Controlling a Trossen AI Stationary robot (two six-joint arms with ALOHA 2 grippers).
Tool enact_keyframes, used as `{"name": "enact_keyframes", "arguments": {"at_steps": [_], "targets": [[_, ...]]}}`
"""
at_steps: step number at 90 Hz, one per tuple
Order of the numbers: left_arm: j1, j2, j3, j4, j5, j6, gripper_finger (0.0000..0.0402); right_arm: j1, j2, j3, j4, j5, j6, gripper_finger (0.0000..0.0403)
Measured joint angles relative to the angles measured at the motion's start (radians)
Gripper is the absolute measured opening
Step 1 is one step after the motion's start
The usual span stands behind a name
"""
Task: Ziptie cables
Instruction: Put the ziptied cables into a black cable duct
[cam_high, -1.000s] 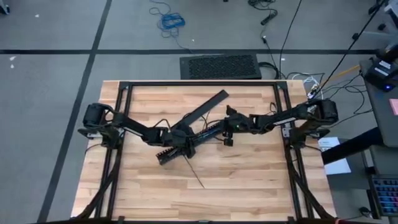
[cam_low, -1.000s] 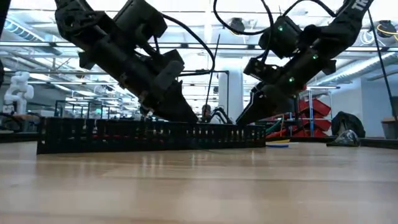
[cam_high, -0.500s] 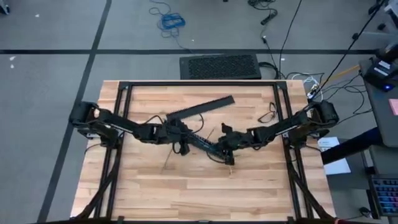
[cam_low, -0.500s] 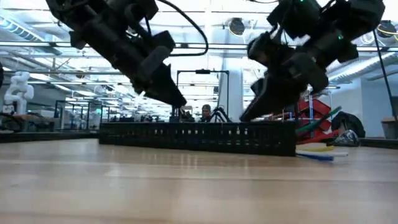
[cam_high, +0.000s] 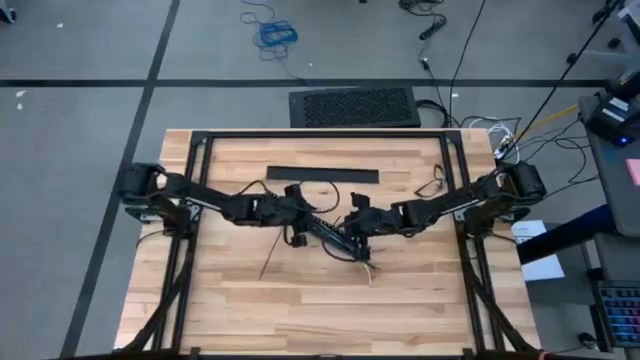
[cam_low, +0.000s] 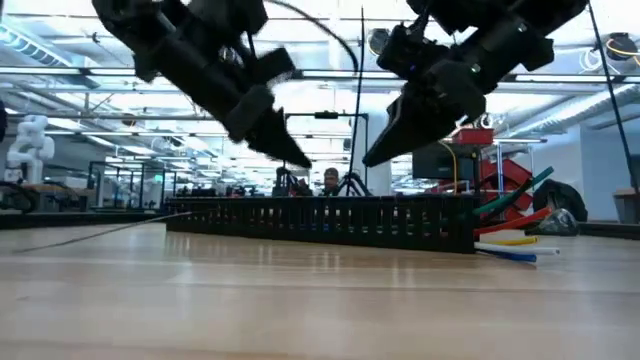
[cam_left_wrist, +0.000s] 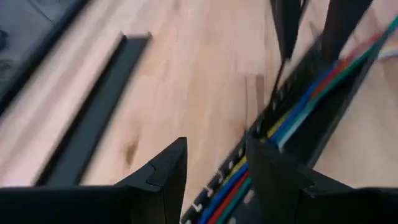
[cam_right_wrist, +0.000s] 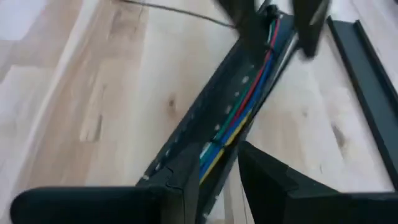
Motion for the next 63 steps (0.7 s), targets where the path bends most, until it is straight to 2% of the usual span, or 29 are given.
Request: {"name": "enact_keyframes", "arguments": {"at_steps": [26, 49, 63], "targets": [[0.032, 0.126, 0.0, 0.16, 0.146, 0.104, 0.0161, 0.001, -0.001, 0.001, 0.006, 0.0, 0.057, 0.0103], [0.067, 0.188, 0.002, 0.267, 0.158, 0.11, 0.0127, 0.005, 0.007, 0.001, 0.025, -0.005, 0.095, 0.0103], [0.069, 0.204, 0.002, 0.3, 0.194, 0.115, 0.0123, 0.008, 0.017, 0.002, 0.027, -0.005, 0.102, 0.0103]]}}
